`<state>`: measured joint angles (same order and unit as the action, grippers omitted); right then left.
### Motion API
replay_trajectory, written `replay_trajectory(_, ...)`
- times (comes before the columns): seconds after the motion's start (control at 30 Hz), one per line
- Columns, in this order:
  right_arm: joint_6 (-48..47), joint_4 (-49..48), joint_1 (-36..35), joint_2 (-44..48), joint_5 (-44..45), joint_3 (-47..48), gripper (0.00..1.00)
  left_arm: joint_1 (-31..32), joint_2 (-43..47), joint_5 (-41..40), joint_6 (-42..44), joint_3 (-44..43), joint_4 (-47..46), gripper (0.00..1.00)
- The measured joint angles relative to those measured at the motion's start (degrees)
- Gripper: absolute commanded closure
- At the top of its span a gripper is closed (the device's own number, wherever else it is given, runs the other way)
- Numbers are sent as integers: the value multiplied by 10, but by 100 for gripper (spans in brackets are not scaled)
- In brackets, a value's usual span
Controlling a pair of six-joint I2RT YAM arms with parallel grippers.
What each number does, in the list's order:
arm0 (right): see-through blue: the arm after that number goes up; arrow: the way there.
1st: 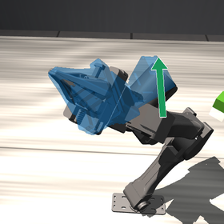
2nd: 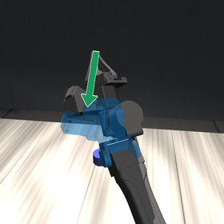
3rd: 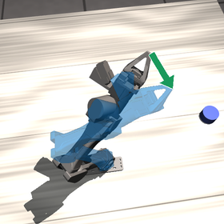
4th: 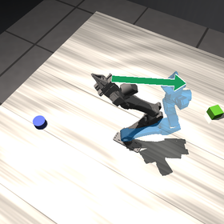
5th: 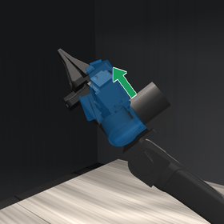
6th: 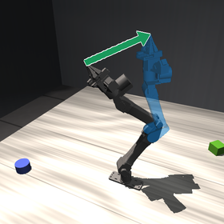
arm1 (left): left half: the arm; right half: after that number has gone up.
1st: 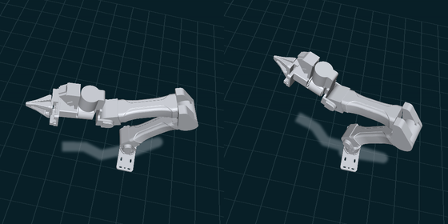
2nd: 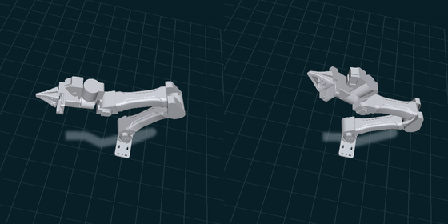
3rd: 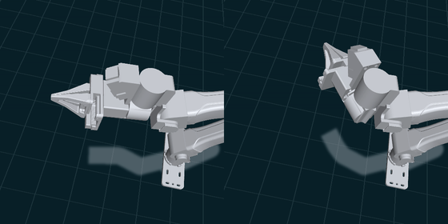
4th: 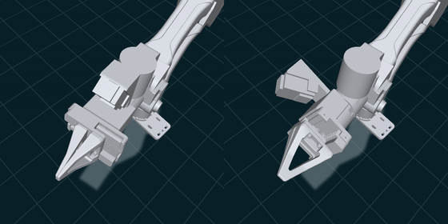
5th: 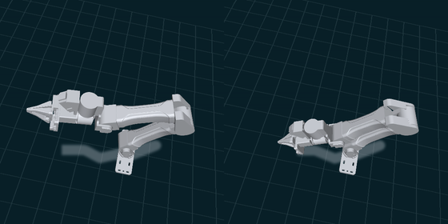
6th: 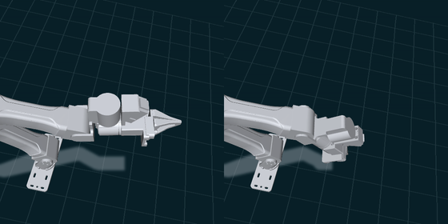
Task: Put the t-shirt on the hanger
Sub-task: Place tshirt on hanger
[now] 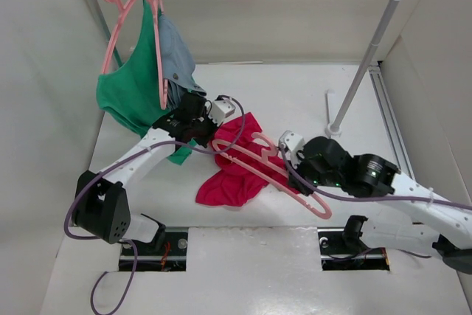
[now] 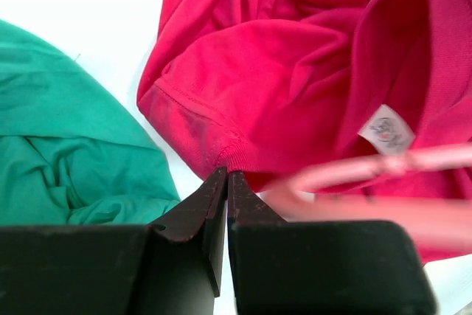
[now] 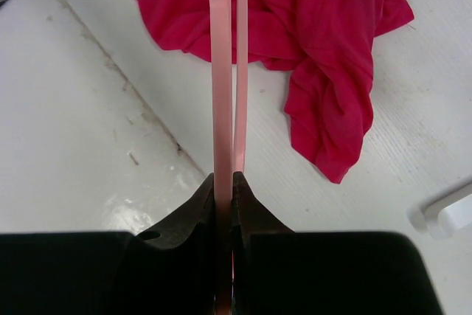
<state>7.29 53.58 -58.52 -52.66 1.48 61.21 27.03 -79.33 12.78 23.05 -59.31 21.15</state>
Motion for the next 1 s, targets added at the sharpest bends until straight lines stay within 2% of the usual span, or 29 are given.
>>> replay_trajectory(0.13, -6, -3, -8, -56, 28, 3, 100, 0, 0, 0, -7, -4, 1, 100)
replay_trajectory(0.43, -3, 4, -9, -64, 98, 16, 100, 0, 0, 13, -14, -9, 22, 100)
replay_trajectory(0.7, -31, -44, -25, -91, 100, 12, 100, 4, 0, 86, -41, -91, 58, 100)
replay_trajectory(0.8, -49, -98, -28, -53, 90, -30, 100, 6, 0, 107, -48, -106, 60, 100)
replay_trajectory(1.0, -67, -169, -28, 84, 87, -136, 100, 14, 0, 137, -45, -116, 93, 100)
